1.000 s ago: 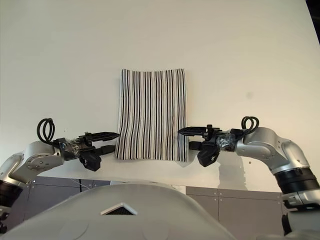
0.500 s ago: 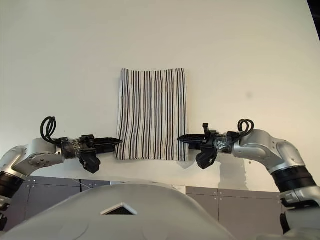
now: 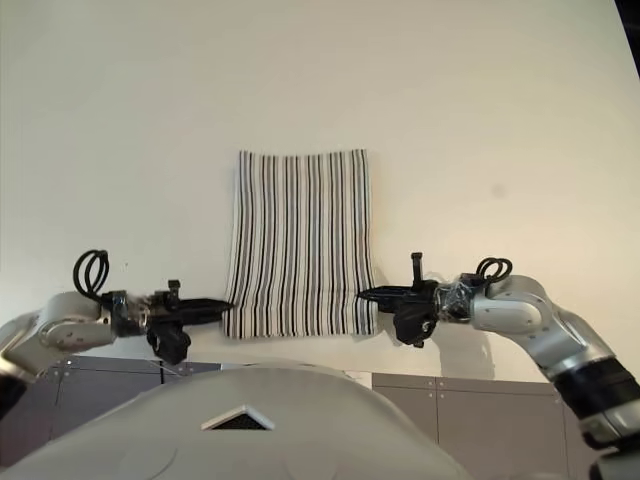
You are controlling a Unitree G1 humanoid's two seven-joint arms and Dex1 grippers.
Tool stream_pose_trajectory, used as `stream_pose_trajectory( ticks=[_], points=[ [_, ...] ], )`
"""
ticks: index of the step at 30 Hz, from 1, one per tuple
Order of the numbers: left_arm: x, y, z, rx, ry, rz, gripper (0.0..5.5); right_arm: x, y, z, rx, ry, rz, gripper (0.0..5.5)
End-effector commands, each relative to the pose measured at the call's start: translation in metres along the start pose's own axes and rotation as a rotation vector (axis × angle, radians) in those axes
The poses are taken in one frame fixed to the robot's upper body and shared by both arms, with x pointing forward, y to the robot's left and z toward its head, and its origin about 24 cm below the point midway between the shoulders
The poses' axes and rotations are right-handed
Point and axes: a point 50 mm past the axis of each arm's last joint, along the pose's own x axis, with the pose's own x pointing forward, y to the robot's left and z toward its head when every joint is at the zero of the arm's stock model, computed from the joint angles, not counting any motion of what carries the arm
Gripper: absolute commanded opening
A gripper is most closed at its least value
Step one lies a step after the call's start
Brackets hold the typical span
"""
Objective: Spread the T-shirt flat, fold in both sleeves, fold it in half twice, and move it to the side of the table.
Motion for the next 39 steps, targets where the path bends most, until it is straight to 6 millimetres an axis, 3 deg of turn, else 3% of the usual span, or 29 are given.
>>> stream_pose_trajectory(
  ticks=[1, 2, 5, 8, 11, 19, 29, 32, 35, 39],
  points=[
    [-0.005, -0.015, 0.034, -0.352, -0.064, -0.135, 0.1, -0.018, -0.01, 0.018, 0.299, -0.058, 0.045, 0.1],
    [-0.003, -0.004, 0.036, -0.433, -0.089, -0.065, 0.1, -0.021, -0.02, 0.02, 0.347, -0.069, 0.016, 0.1],
    [-0.009, 0.044, 0.018, -0.704, -0.138, 0.284, 0.1, -0.018, -0.054, 0.015, 0.446, -0.082, -0.117, 0.1],
    [-0.019, 0.063, 0.008, -0.884, -0.179, 0.459, 0.1, -0.007, -0.084, 0.012, 0.492, -0.084, -0.214, 0.1],
    [-0.022, 0.065, 0.0, -1.005, -0.174, 0.551, 0.1, 0.004, -0.096, 0.005, 0.523, -0.045, -0.274, 0.1],
    [-0.011, 0.068, -0.017, -1.125, -0.139, 0.731, 0.1, 0.035, -0.127, -0.018, 0.511, 0.06, -0.414, 0.1],
    [-0.012, 0.053, -0.019, -1.201, -0.138, 0.771, 0.1, 0.077, -0.145, -0.007, 0.469, -0.035, -0.473, 0.1],
    [-0.013, 0.052, -0.028, -1.252, -0.143, 0.845, 0.1, 0.088, -0.153, -0.002, 0.462, -0.066, -0.526, 0.73],
    [-0.021, 0.056, -0.034, -1.297, -0.183, 0.937, 0.87, 0.092, -0.159, -0.002, 0.496, -0.08, -0.6, 1.35],
    [-0.023, 0.048, -0.042, -1.385, -0.192, 1.018, 1.37, 0.105, -0.173, -0.004, 0.575, -0.101, -0.687, 2.05]
  ],
)
